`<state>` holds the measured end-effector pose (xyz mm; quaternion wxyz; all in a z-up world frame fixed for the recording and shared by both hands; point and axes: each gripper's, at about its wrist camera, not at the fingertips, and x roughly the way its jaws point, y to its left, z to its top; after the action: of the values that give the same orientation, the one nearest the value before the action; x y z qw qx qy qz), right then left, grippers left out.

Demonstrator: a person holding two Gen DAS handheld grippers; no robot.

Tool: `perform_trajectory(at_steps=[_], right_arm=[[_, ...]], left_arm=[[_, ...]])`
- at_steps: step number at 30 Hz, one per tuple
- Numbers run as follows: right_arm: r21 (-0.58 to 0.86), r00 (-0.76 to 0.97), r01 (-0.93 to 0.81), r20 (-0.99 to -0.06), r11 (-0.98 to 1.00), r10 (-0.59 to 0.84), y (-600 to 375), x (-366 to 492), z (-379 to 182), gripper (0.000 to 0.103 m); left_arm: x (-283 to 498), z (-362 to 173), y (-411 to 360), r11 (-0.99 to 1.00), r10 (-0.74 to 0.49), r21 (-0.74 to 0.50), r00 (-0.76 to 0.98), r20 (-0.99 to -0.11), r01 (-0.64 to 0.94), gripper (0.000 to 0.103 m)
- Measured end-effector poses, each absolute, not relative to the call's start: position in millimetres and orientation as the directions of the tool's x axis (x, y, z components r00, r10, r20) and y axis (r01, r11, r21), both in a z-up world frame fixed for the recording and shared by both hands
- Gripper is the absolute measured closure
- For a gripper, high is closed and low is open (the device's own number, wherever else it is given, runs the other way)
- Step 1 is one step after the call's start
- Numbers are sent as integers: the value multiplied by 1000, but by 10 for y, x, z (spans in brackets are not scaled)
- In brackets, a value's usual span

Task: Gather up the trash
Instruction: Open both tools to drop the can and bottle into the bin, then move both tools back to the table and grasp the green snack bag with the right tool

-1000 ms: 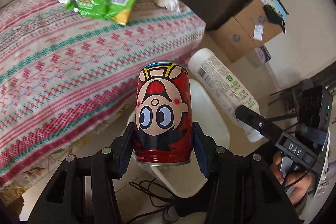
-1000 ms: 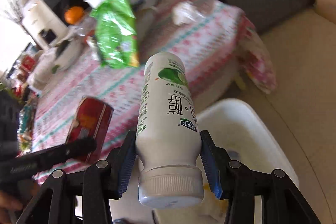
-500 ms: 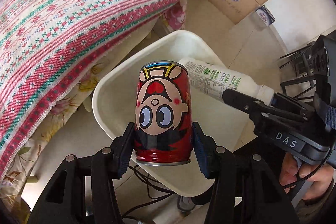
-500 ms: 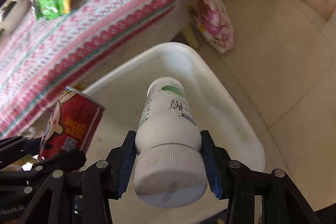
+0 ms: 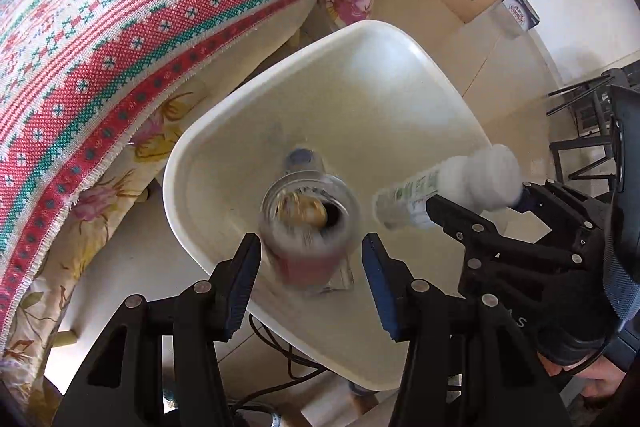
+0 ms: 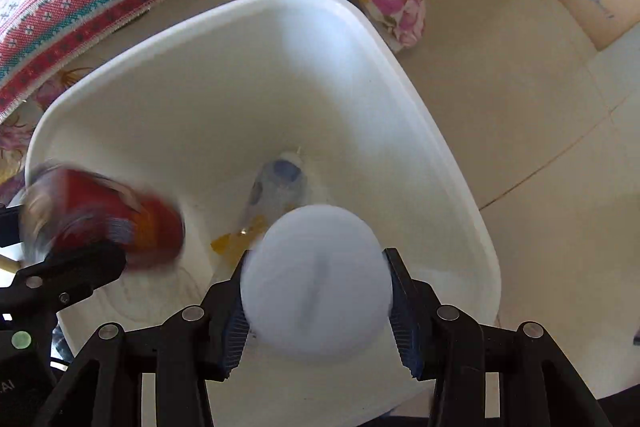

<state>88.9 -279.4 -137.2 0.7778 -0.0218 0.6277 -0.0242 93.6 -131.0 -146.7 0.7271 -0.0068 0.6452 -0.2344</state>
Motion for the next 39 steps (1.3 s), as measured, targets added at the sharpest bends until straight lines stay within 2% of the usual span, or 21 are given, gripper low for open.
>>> perform_trajectory(at_steps=[13,19,23,26,28,39], right_arm=[[-6,287,77,-958,997,-28,-2882,880,-1202,48],[51,337,125,-941,991,6,-2951,900,-1074,41],[130,372,124,-925,984,75,-2968,913,-999,40],[166,425,97,-899,981,110,-2904,908,-873,38],[173,447,80,-886,982,120,-2829,895,-828,30],[304,488,38,-837,952,248,-2716,979,-724,29]], left_arm=[[1017,-1205,-1122,894,-378,-333,104,-920,298,48],[1057,-999,-971,892,-403,-353,146,-903,282,48],[1081,-885,-861,898,-402,-350,172,-899,268,48],[1138,-842,-748,907,-399,-354,190,-897,230,48],[1167,-799,-661,911,-398,-359,205,-894,201,48],[1463,-521,66,908,-405,-417,332,-852,37,46]])
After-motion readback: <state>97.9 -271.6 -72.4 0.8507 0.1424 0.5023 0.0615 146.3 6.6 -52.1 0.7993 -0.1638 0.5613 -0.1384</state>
